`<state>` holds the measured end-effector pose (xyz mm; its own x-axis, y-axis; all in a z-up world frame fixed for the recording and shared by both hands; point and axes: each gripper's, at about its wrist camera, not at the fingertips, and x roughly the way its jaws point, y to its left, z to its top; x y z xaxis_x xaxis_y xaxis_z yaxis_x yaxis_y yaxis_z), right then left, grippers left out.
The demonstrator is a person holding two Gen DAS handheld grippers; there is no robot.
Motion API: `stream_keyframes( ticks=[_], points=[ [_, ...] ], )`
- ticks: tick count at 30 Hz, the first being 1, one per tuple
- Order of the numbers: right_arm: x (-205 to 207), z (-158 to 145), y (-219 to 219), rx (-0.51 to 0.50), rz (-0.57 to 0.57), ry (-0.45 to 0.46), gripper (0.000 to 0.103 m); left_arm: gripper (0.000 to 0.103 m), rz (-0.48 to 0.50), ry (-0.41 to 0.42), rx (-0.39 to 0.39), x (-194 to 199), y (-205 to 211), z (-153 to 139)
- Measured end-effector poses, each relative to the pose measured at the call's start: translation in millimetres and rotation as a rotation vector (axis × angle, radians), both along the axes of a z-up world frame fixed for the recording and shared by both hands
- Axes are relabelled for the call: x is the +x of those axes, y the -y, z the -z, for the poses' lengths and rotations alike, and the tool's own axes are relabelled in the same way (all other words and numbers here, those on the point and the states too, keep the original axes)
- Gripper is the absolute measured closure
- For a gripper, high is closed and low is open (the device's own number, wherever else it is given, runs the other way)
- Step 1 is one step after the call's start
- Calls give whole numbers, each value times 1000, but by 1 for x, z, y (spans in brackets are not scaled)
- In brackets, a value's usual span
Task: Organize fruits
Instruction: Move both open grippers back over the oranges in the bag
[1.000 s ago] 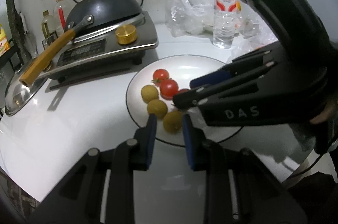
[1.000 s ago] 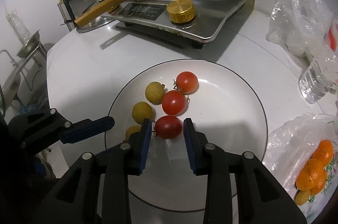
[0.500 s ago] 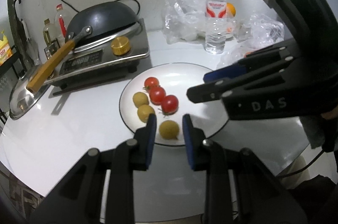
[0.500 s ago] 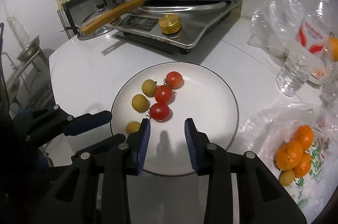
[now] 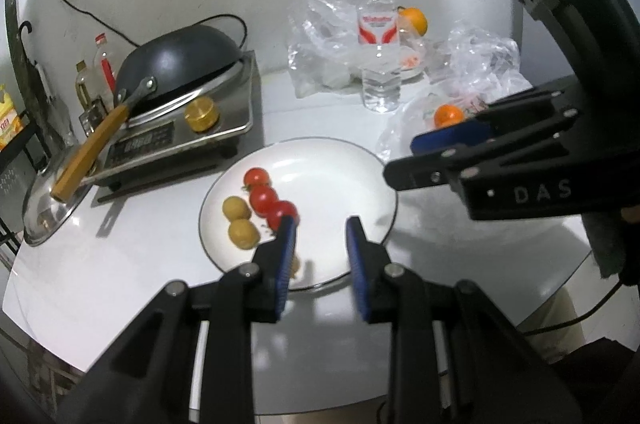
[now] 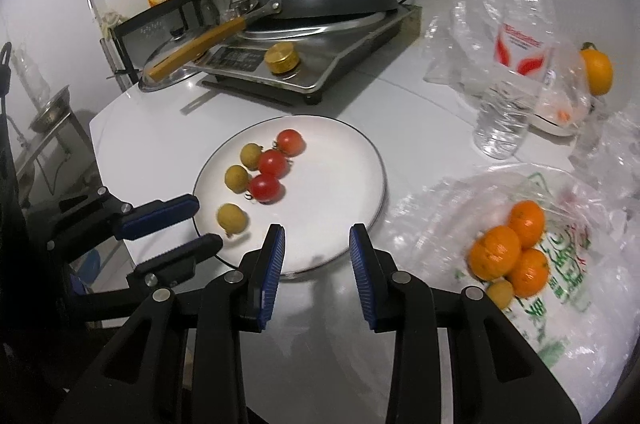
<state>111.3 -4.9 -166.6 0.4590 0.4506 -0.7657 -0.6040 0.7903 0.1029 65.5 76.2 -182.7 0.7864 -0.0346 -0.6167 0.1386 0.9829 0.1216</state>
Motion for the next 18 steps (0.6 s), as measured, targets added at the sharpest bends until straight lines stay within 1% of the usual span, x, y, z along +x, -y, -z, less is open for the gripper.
stream_keyframes(
  ticks=[9,18],
  points=[
    [-5,-6,33,16,41,15,67,73,14,0,10,3,22,-6],
    [-8,-9,65,32,84,21,67,71,55,7,20,6,50,-13]
  ],
)
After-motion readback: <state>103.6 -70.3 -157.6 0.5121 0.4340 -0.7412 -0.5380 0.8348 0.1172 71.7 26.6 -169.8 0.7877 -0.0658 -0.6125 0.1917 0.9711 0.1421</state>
